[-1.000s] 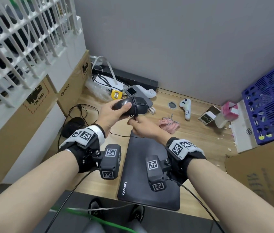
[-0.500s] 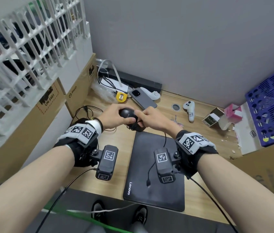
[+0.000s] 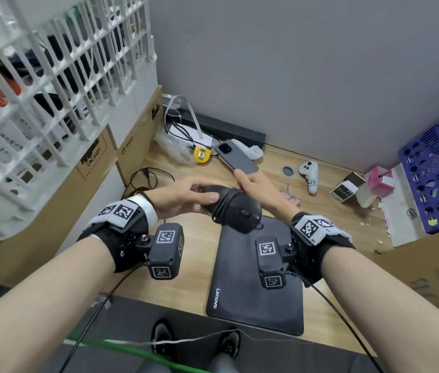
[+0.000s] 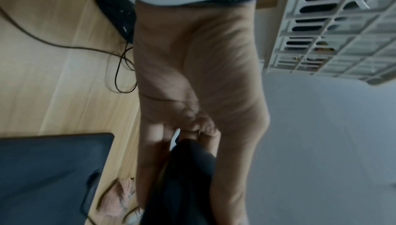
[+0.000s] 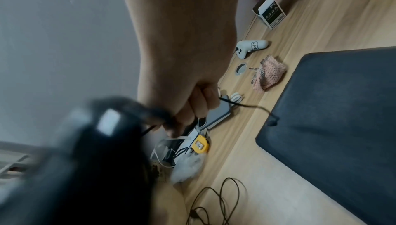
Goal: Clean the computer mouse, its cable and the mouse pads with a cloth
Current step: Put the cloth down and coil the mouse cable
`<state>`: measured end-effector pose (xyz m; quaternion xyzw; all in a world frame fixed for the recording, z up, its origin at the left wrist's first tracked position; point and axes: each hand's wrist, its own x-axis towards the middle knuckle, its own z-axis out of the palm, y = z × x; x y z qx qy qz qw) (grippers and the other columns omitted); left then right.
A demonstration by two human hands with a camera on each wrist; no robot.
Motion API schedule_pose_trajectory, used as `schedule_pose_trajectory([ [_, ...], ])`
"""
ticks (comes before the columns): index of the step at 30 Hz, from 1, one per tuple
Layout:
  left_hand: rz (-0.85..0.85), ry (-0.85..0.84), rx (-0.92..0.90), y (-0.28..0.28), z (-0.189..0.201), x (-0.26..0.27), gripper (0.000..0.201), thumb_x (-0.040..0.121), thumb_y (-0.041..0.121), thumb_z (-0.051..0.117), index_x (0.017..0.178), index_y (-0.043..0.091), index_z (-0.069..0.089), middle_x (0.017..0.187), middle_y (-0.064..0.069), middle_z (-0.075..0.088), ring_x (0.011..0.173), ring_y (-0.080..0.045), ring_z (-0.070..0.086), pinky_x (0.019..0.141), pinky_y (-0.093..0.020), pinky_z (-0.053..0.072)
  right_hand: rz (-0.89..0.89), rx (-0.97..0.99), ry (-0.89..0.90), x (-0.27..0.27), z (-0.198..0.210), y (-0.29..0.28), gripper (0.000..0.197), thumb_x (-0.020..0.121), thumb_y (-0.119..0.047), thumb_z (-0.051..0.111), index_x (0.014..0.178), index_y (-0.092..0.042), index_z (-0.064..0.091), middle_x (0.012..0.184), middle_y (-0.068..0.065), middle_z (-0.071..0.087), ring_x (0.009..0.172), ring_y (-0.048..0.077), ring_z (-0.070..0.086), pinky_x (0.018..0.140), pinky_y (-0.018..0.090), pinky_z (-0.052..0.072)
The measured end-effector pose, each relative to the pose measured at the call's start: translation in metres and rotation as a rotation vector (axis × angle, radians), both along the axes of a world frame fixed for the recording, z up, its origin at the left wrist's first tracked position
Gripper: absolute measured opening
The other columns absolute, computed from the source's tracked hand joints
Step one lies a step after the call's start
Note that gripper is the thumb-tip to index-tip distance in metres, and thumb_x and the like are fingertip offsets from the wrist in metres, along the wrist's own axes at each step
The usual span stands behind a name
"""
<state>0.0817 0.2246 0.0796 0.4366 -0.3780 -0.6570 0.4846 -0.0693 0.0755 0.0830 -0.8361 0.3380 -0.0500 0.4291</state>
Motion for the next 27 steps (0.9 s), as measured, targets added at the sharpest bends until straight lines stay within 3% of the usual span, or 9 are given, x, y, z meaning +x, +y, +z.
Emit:
schedule_pose_trajectory([
  [3, 0.169, 0.135, -0.056, -0.005, 0.002, 0.000, 0.082, 0.066, 0.042, 0.084, 0.132, 0.003, 0.054, 0.118, -0.016, 0.061, 0.103, -0.022, 0.063, 0.083, -0.029, 0.056, 0.043, 0.053, -0.030, -0.003, -0.010, 0.009, 0.030, 0.093, -0.001, 0.050, 0.065, -0.010, 0.050, 0.063, -0.001, 0.047, 0.058, 0.009, 0.042, 0.060, 0.028, 0.038],
  [5, 0.342, 0.181, -0.050, -0.012, 0.004, -0.001, 0.066, 0.078, 0.033, 0.077, 0.132, 0.003, 0.054, 0.120, -0.017, 0.062, 0.106, -0.024, 0.062, 0.089, -0.030, 0.055, 0.047, 0.022, 0.017, -0.002, -0.012, 0.021, 0.035, 0.099, -0.012, 0.043, 0.068, -0.007, 0.057, 0.062, 0.001, 0.051, 0.051, 0.004, 0.043, 0.054, 0.021, 0.037],
  [7, 0.554, 0.088, 0.010, -0.018, 0.002, -0.001, 0.044, 0.088, 0.020, 0.068, 0.127, 0.002, 0.057, 0.115, -0.013, 0.065, 0.102, -0.021, 0.064, 0.082, -0.025, 0.056, 0.101, -0.004, 0.112, -0.001, -0.013, 0.031, 0.051, 0.103, -0.032, 0.034, 0.068, -0.008, 0.061, 0.063, 0.004, 0.053, 0.051, 0.010, 0.043, 0.049, 0.018, 0.034],
  [11, 0.777, -0.159, 0.136, -0.023, -0.017, -0.001, 0.037, 0.080, 0.008, 0.074, 0.116, 0.004, 0.065, 0.101, -0.009, 0.067, 0.093, -0.022, 0.066, 0.070, -0.021, 0.056, 0.206, -0.034, 0.151, -0.005, -0.003, 0.033, 0.051, 0.103, -0.033, 0.034, 0.069, -0.011, 0.065, 0.056, -0.002, 0.043, 0.050, 0.009, 0.039, 0.050, 0.018, 0.031],
  [14, 0.672, -0.371, 0.178, -0.020, -0.021, -0.007, 0.035, 0.078, 0.001, 0.075, 0.111, 0.005, 0.066, 0.094, -0.005, 0.065, 0.083, -0.017, 0.063, 0.063, -0.015, 0.055, 0.208, -0.089, 0.145, -0.008, 0.013, 0.027, 0.055, 0.104, -0.033, 0.033, 0.070, -0.009, 0.069, 0.053, -0.005, 0.041, 0.049, 0.007, 0.038, 0.051, 0.016, 0.031],
  [17, 0.376, -0.613, 0.193, -0.018, -0.018, -0.014, 0.032, 0.078, 0.002, 0.075, 0.108, 0.011, 0.066, 0.095, -0.004, 0.066, 0.087, -0.018, 0.064, 0.075, -0.019, 0.056, 0.115, -0.145, 0.152, -0.017, 0.019, 0.010, 0.064, 0.102, -0.040, 0.033, 0.060, -0.006, 0.067, 0.049, -0.005, 0.047, 0.051, 0.010, 0.044, 0.056, 0.023, 0.035],
  [19, 0.206, -0.543, 0.204, -0.017, -0.012, -0.019, 0.028, 0.082, 0.003, 0.072, 0.108, 0.010, 0.067, 0.100, -0.007, 0.069, 0.091, -0.020, 0.067, 0.079, -0.026, 0.058, 0.064, -0.132, 0.136, -0.022, 0.022, 0.001, 0.063, 0.101, -0.041, 0.035, 0.056, -0.008, 0.063, 0.048, -0.005, 0.045, 0.048, 0.008, 0.043, 0.054, 0.021, 0.034],
  [24, -0.140, -0.273, 0.185, -0.021, 0.004, -0.037, 0.027, 0.091, 0.013, 0.063, 0.118, 0.011, 0.064, 0.106, -0.006, 0.069, 0.100, -0.022, 0.067, 0.085, -0.030, 0.055, 0.018, 0.142, 0.014, -0.040, 0.023, -0.012, 0.045, 0.102, -0.043, 0.036, 0.077, -0.014, 0.059, 0.066, -0.007, 0.047, 0.050, -0.001, 0.041, 0.054, 0.017, 0.033],
  [27, -0.119, -0.104, 0.148, -0.025, 0.007, -0.046, 0.050, 0.082, 0.033, 0.072, 0.125, 0.010, 0.060, 0.112, -0.008, 0.067, 0.100, -0.019, 0.064, 0.083, -0.030, 0.055, 0.047, 0.298, -0.042, -0.044, 0.018, -0.011, 0.036, 0.104, -0.029, 0.035, 0.083, -0.010, 0.058, 0.070, -0.003, 0.047, 0.059, 0.005, 0.041, 0.055, 0.016, 0.034],
])
